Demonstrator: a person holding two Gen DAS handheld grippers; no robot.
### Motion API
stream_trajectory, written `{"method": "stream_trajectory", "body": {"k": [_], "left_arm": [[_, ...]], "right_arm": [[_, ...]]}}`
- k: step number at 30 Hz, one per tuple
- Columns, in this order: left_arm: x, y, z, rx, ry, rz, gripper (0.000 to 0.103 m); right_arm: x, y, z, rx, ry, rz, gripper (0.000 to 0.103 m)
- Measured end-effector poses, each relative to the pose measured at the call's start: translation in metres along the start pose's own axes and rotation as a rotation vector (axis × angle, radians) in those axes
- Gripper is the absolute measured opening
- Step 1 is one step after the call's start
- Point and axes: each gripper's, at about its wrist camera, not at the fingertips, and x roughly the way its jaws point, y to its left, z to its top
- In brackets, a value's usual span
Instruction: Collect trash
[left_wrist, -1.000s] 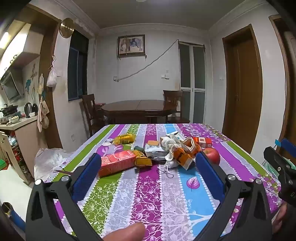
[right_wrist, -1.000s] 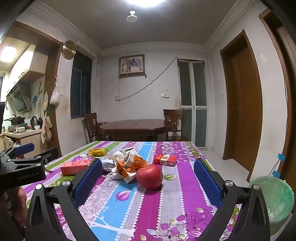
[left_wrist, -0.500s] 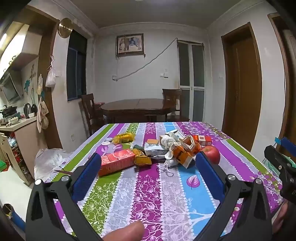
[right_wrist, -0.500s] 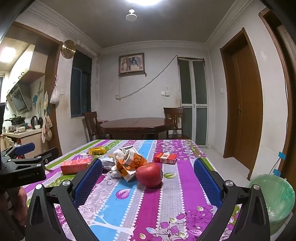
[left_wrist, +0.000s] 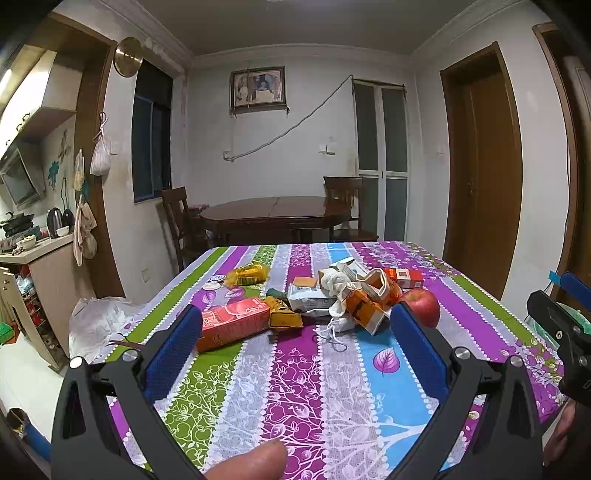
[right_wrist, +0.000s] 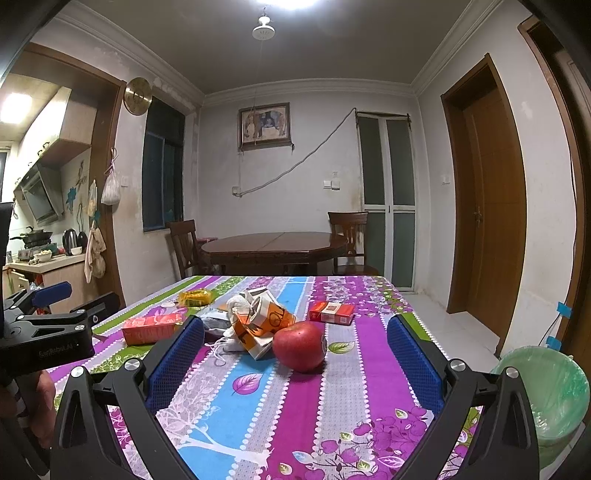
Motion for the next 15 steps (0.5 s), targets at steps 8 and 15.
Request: {"method": "stream_trajectory", "body": {"k": [8, 15], "left_arm": [[0.0016, -0.0005, 0.0004, 0.005, 0.004, 0.001, 0.098], [0.0024, -0.0007, -0.0006, 0.004, 0.007, 0.0, 0.098]], "right_arm": [[0.0001, 0.0006, -0.0024, -0.002, 0.003, 0.002, 0.099], [0.0012, 0.0006, -0.0038, -0.002, 0.005, 0.003, 0.099]]}}
